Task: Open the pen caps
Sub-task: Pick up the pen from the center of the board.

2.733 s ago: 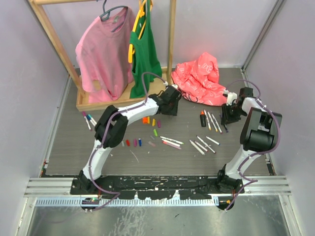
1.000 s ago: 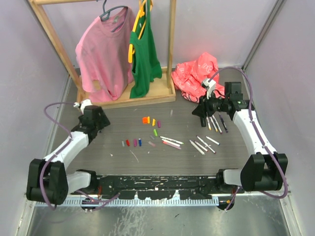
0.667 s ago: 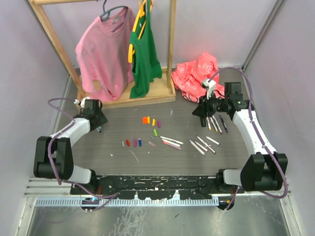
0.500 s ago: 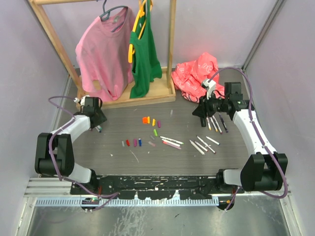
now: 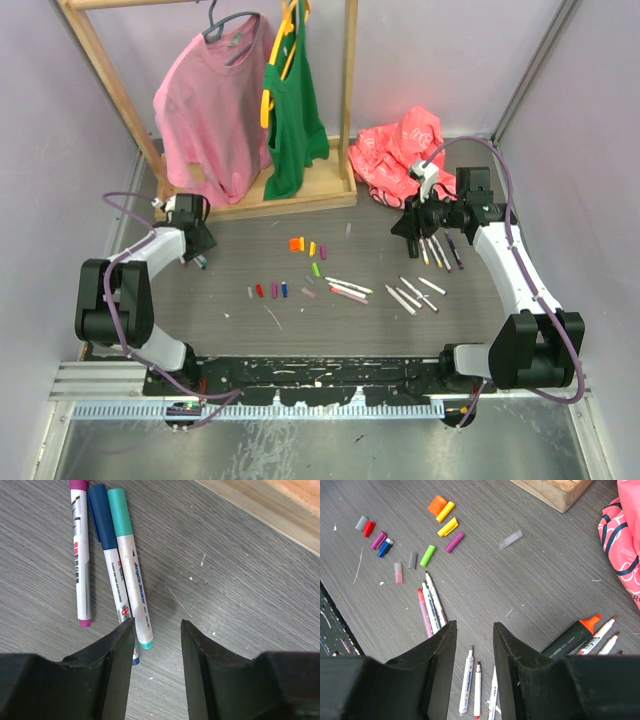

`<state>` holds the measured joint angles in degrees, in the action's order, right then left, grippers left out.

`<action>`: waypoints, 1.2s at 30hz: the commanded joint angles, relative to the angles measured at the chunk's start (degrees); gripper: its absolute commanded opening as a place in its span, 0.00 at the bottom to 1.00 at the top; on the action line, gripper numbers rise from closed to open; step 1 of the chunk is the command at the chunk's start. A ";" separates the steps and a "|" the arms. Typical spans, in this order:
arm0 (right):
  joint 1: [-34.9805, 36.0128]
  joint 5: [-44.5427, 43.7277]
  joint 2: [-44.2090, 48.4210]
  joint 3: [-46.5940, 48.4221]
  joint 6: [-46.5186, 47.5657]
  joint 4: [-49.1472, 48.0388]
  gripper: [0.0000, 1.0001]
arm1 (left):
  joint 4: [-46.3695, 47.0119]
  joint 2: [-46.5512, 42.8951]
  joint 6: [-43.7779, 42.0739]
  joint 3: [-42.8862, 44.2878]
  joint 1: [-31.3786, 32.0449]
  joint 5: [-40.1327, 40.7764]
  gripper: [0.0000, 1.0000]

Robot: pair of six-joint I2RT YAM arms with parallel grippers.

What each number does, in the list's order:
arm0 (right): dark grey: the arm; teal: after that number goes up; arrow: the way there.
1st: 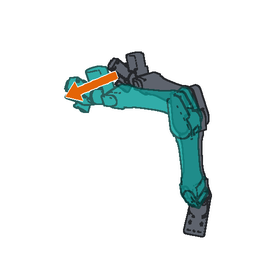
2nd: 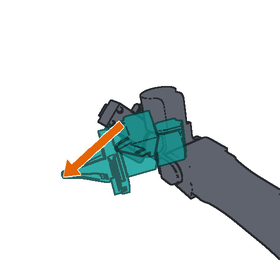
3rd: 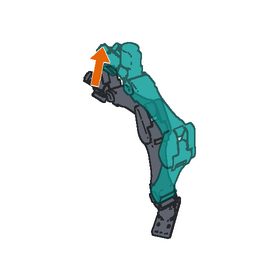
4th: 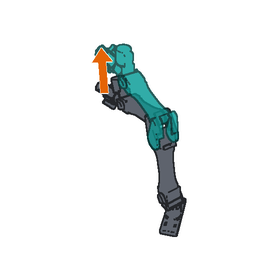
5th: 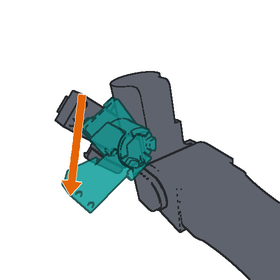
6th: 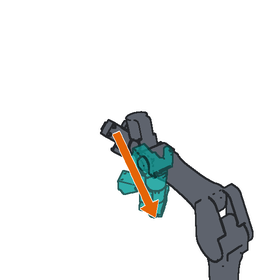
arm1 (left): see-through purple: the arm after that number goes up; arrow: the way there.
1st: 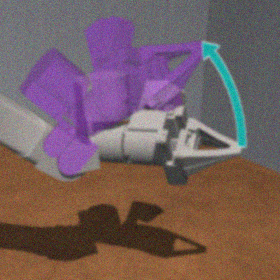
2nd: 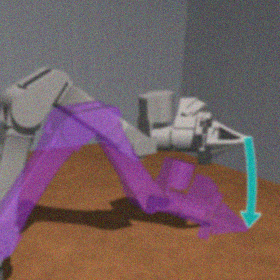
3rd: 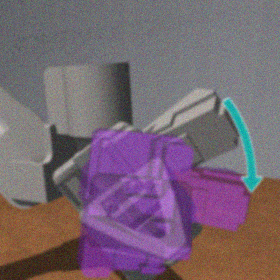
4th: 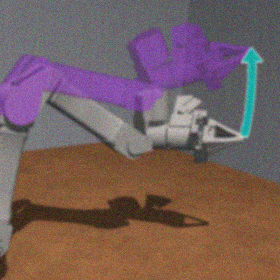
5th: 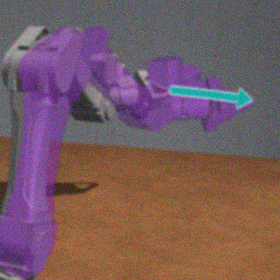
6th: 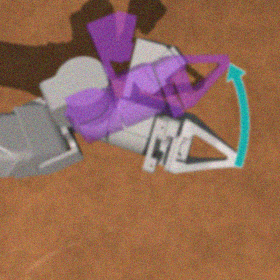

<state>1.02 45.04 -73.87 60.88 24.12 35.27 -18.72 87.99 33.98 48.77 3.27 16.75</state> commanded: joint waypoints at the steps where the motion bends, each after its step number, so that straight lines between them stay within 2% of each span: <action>1: -0.06 -0.15 0.56 0.42 0.84 -0.53 0.41 | -0.41 1.12 0.89 2.41 -0.62 1.20 0.42; 8: -0.07 -0.25 0.44 0.45 0.90 -0.52 0.41 | -0.37 2.21 1.14 2.66 -1.13 0.66 0.42; 16: -0.08 -0.21 0.67 0.46 0.93 -0.46 0.41 | -0.61 4.10 1.55 3.05 -1.24 -0.85 0.36; 28: -0.05 -0.31 0.97 0.51 0.93 -0.46 0.41 | -6.56 7.10 3.20 6.76 -1.51 2.59 0.35; 32: -0.09 -0.30 0.93 0.54 0.93 -0.38 0.41 | -6.72 7.26 3.20 6.86 -1.55 2.15 0.32; 36: -0.05 -0.13 1.00 0.63 0.94 -0.28 0.41 | -6.29 7.31 2.89 6.78 -1.51 0.86 0.22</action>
<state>1.02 44.82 -73.87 60.88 24.32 35.62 -24.36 95.04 36.69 54.11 2.13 17.76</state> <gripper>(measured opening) 0.410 0.263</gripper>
